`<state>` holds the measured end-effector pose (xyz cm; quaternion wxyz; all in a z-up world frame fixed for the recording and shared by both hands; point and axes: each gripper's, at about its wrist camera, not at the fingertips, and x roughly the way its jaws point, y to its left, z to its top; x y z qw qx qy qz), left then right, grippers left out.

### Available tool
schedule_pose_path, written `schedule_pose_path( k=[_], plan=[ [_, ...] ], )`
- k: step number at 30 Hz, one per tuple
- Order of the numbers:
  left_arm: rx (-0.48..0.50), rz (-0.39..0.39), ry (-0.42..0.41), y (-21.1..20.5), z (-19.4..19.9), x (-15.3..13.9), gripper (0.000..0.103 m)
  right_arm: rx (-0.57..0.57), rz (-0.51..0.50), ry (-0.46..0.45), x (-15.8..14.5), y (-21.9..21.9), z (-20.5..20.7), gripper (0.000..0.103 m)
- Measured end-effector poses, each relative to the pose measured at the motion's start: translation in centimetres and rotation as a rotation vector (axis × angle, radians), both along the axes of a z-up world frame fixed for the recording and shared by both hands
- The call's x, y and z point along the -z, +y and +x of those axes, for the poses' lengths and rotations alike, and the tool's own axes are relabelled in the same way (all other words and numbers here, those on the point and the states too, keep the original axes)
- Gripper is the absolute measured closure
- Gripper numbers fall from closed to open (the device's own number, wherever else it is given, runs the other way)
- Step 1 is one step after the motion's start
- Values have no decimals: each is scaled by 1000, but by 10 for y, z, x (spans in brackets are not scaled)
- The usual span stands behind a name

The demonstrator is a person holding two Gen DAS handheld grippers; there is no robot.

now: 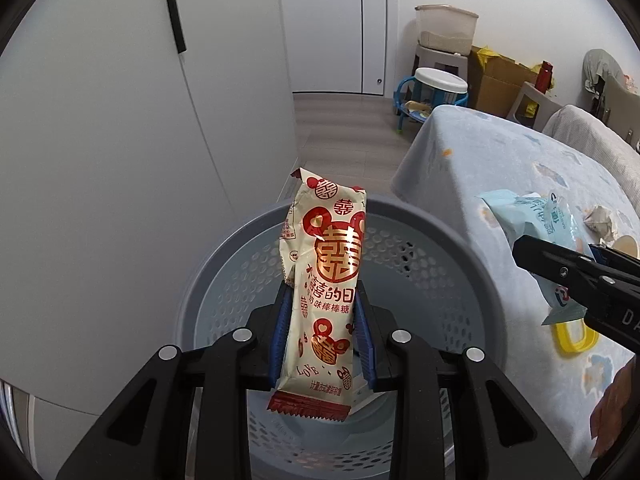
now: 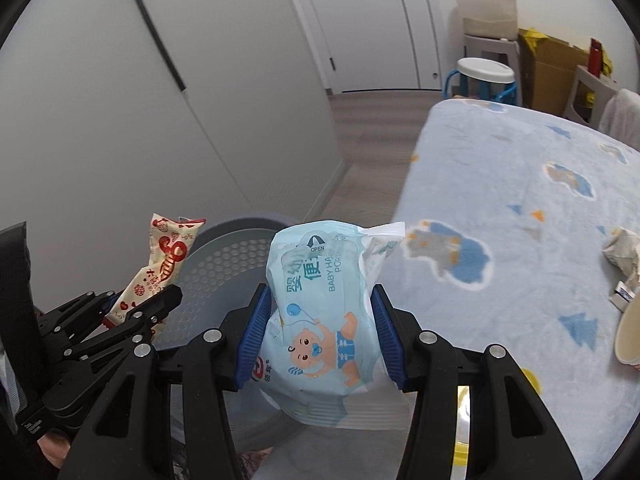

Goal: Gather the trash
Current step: 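Grasp the blue baby-wipes pack with the right gripper while the left carries the wrapper, then hold wrapper and wipes over the wastebasket and open both grippers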

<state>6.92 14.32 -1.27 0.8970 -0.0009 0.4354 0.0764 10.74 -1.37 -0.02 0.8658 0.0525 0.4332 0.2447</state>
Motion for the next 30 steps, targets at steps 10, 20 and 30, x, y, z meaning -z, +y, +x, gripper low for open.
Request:
schedule_pose_path(
  k=[10,20,30],
  plan=[
    [-29,-18,25,20,-4,6,74,-92,-14,11,8,28,-8,52],
    [-33,-22,14,21,-8,6,65,-106,5,10,8,29,-7,50],
    [-54,-21,3,23,-11,4,48,-94,13,-2,6,28,-5,37]
  ],
)
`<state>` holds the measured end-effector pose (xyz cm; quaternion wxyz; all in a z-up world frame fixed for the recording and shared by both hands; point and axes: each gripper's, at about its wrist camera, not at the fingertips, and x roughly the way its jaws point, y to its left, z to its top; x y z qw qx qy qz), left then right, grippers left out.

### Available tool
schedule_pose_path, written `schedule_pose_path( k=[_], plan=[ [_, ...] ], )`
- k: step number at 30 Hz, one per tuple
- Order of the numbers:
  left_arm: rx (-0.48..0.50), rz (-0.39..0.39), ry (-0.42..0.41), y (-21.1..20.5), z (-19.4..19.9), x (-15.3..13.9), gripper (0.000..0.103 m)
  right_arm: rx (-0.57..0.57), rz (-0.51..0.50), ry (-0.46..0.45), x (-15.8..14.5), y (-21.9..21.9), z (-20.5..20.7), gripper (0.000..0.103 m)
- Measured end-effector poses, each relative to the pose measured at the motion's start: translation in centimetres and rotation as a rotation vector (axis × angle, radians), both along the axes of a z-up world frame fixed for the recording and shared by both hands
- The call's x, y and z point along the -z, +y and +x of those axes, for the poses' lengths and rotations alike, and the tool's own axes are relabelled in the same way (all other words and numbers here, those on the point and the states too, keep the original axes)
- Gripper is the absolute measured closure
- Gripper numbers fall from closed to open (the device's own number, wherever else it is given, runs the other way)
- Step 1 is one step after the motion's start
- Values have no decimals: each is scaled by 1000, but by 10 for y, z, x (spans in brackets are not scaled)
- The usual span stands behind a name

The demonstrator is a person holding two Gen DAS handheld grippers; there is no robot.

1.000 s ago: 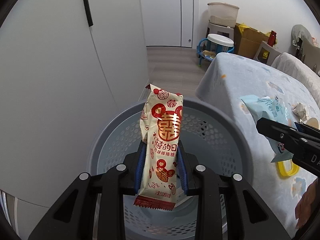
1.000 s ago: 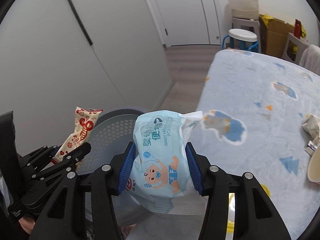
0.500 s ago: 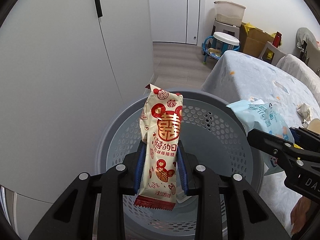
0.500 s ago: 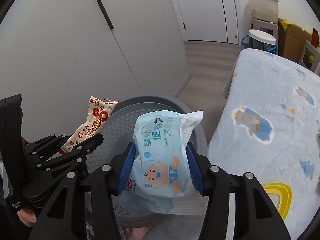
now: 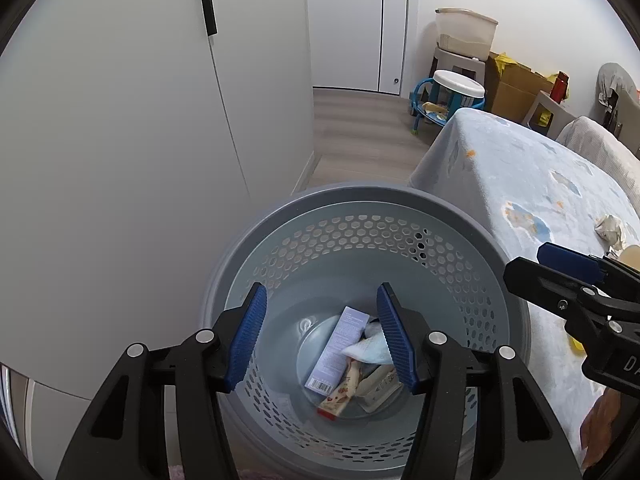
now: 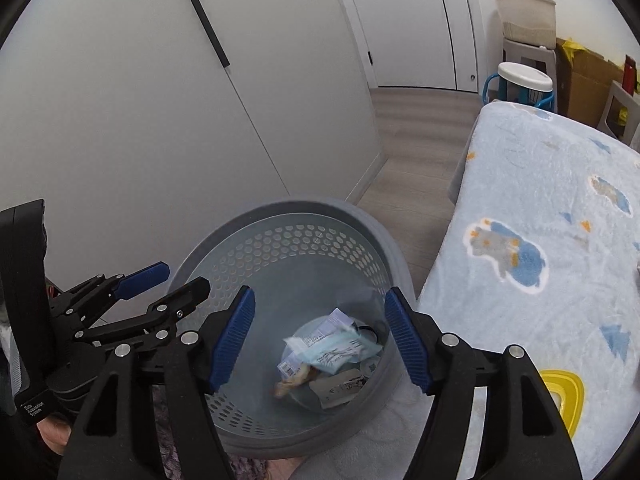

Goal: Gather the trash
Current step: 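Hold wrapper and wipes over the wastebasket and open both grippers, then move both grippers back over the bed toward the yellow lid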

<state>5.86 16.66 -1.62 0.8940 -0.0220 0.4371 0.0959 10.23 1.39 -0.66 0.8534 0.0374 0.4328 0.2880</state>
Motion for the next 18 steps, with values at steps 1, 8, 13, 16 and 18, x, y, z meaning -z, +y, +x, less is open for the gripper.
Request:
schedule_pose_path(
  k=[1,8,13,16,18],
  plan=[
    [-1,0,-1,0,0,0,48,0,0,0,0,0,0,37],
    [-4,1,-3,3,0,-1,48,2,-2,-1,0,-1,0,37],
    [-5,1,-2,3,0,0,48,4,-3,-1,0,0,0,37],
    [-4,-1,-3,3,0,-1,48,5,-2,-3,0,-1,0,37],
    [-2,2,-4,3,-1,-1,48,6,-1,-4,0,-2,-1,37]
  ],
)
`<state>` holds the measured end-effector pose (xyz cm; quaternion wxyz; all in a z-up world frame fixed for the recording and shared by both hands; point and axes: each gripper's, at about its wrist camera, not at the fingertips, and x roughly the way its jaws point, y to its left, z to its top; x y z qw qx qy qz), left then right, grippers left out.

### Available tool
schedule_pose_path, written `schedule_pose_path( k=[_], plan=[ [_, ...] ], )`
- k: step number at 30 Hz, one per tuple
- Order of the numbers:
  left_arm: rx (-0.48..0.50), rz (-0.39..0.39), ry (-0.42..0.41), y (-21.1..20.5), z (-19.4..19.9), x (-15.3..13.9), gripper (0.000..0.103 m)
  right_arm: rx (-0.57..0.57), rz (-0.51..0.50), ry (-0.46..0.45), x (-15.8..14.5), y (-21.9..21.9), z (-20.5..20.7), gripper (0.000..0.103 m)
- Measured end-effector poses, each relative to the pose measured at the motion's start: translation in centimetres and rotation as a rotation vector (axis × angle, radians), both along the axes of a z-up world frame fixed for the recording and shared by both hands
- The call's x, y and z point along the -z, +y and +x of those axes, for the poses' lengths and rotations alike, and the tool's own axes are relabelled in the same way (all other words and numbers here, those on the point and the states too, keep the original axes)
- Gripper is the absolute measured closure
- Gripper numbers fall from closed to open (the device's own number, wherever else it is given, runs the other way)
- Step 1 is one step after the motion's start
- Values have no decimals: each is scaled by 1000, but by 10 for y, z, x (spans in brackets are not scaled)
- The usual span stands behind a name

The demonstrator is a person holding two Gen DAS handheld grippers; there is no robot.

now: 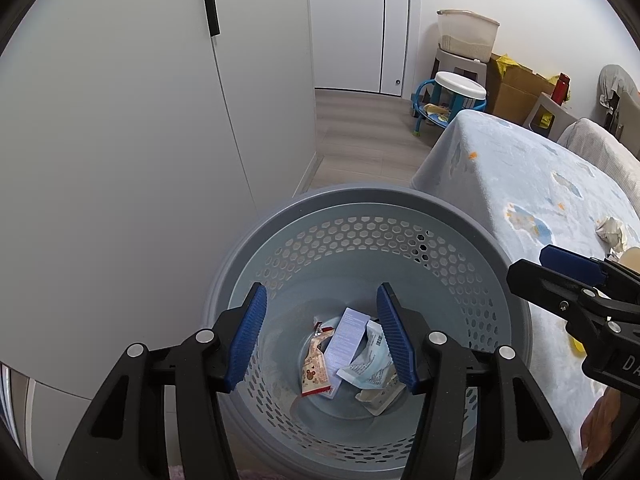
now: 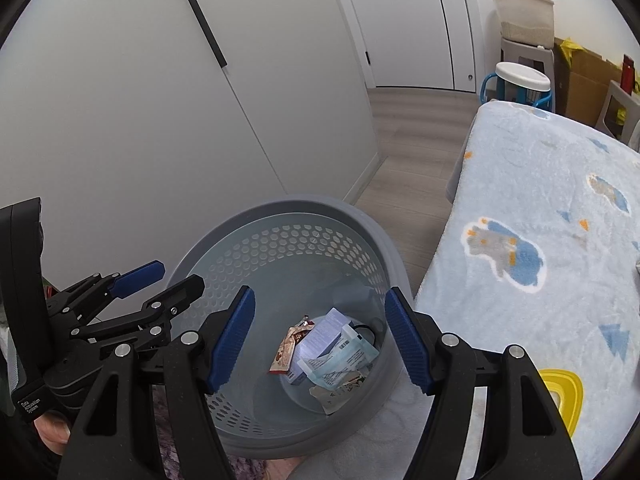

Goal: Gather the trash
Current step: 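Move both grippers back over the bed toward the yellow lid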

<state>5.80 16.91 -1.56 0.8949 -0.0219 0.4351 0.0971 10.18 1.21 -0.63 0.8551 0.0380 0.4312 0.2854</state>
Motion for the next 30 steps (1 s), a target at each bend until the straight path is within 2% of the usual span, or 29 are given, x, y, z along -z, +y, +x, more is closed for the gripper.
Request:
schedule_pose_path(
  k=[19,30],
  plan=[
    [16,1,-1,-7,0,-1,47,16,2,-12,-6,-7,-2,37],
    [40,-1,-14,-17,-1,-6,45,65,-1,-25,-11,-30,-8,37]
  ],
)
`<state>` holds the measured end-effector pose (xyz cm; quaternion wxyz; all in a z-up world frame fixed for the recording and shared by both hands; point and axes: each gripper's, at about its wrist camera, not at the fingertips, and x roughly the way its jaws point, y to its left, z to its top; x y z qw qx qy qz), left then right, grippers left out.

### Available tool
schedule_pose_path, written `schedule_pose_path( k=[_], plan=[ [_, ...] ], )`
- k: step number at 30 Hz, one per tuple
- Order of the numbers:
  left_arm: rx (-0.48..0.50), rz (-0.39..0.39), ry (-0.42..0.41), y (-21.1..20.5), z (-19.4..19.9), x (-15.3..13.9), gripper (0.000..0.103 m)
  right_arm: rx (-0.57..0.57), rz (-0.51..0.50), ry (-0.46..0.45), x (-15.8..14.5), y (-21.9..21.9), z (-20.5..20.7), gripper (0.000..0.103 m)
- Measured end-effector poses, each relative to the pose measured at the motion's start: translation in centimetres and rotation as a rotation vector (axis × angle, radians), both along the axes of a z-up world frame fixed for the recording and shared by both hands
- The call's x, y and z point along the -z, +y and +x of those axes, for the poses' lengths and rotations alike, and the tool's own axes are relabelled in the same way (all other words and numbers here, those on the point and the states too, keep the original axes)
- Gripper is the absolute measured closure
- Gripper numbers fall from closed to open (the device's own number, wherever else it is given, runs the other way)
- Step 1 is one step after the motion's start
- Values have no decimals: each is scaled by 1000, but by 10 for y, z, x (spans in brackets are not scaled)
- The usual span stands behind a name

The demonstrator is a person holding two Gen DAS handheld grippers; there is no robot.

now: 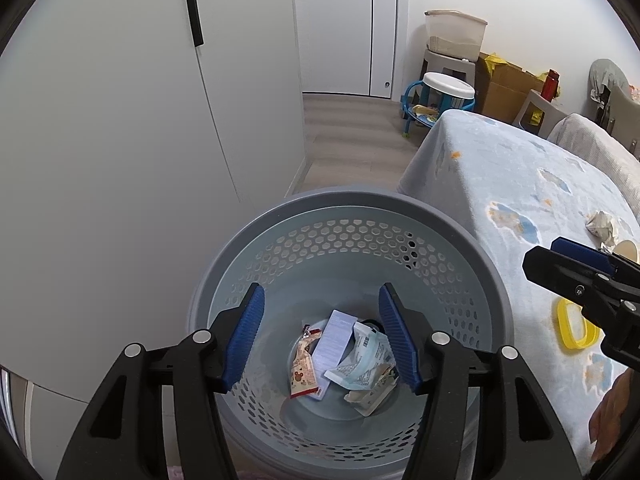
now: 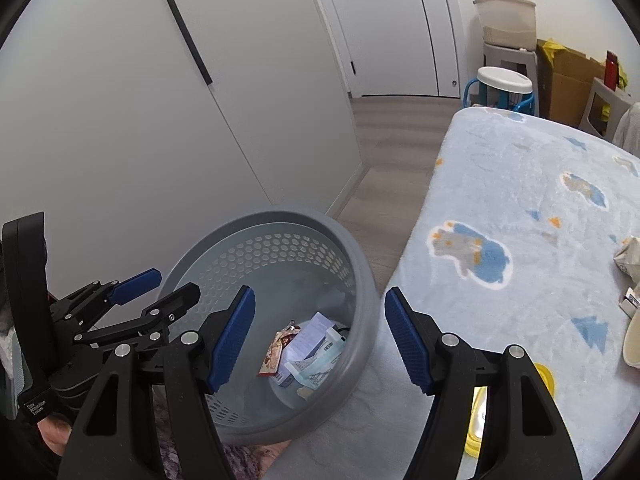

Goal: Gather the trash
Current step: 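Move both grippers back over the bed toward the yellow lid, then grasp the yellow plastic lid by its rim with the left gripper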

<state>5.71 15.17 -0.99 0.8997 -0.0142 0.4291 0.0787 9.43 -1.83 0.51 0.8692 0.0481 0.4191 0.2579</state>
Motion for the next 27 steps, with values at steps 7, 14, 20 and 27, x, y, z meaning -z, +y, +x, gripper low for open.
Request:
schedule_pose_path(
  k=[7,14,20,27],
  plan=[
    [34,-7,-11,-16,-2,-4,43,56,-9,-3,-1,-26,-5,36],
    [89,-12,-24,-44,-5,-7,38,133,-13,-15,-5,-68,-14,33],
    [147,-11,-22,-72,-9,-6,38,207,-3,-27,-10,-106,-22,32],
    [225,-18,-22,-110,-13,-5,38,284,1,-55,-18,-144,-36,28]
  ],
)
